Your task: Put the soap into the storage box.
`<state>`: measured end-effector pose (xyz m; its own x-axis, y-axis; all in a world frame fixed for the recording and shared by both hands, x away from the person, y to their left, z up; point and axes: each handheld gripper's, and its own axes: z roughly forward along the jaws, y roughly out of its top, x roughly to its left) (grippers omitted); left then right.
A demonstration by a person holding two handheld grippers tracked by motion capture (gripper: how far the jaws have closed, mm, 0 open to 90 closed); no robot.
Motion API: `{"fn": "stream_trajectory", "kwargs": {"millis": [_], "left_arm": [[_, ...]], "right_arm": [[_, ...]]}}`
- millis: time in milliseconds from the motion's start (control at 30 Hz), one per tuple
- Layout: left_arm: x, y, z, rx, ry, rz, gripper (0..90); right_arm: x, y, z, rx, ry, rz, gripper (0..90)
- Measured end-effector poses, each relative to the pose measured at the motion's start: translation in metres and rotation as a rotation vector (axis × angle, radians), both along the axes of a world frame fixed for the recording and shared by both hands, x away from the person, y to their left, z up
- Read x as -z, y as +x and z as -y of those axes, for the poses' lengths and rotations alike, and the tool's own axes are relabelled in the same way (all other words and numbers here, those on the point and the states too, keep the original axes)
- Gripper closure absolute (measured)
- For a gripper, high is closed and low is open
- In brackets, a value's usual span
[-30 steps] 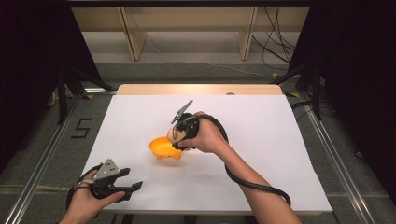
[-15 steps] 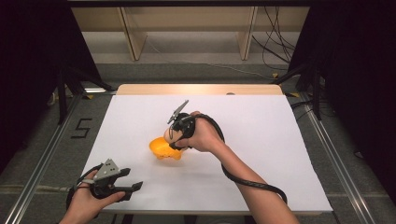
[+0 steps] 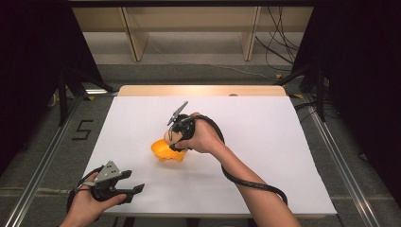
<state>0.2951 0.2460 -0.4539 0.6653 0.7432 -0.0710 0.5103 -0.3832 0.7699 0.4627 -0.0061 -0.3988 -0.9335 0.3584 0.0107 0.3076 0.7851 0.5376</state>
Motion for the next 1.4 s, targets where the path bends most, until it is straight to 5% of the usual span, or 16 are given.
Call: {"fn": "stream_trajectory", "kwargs": {"millis": [233,267,300,400,567,1167,1400], "left_arm": [[0.0,-0.001,0.001,-0.019,-0.031,-0.003,29.6],[-0.001,0.001,-0.002,0.002,0.007,0.011,29.6],[0.0,0.0,0.0,-0.008,-0.021,0.009,29.6],[-0.001,0.001,-0.002,-0.003,0.004,0.012,29.6],[0.0,0.0,-0.001,-0.013,-0.022,-0.001,29.6],[-0.001,0.001,-0.003,0.0,0.002,0.01,29.6],[0.0,0.001,-0.001,-0.009,-0.026,0.012,29.6]], "right_arm": [[0.002,0.001,-0.003,0.008,-0.002,-0.009,35.2],[0.002,0.001,-0.004,0.003,-0.004,-0.001,35.2],[0.003,0.002,-0.004,0.0,-0.004,-0.002,35.3],[0.004,0.002,-0.006,-0.006,-0.008,0.002,35.2],[0.007,0.003,-0.009,-0.01,-0.007,-0.008,35.2],[0.016,0.003,-0.015,-0.019,-0.016,-0.025,35.2],[0.018,0.004,-0.016,-0.031,-0.02,-0.025,35.2]]}}
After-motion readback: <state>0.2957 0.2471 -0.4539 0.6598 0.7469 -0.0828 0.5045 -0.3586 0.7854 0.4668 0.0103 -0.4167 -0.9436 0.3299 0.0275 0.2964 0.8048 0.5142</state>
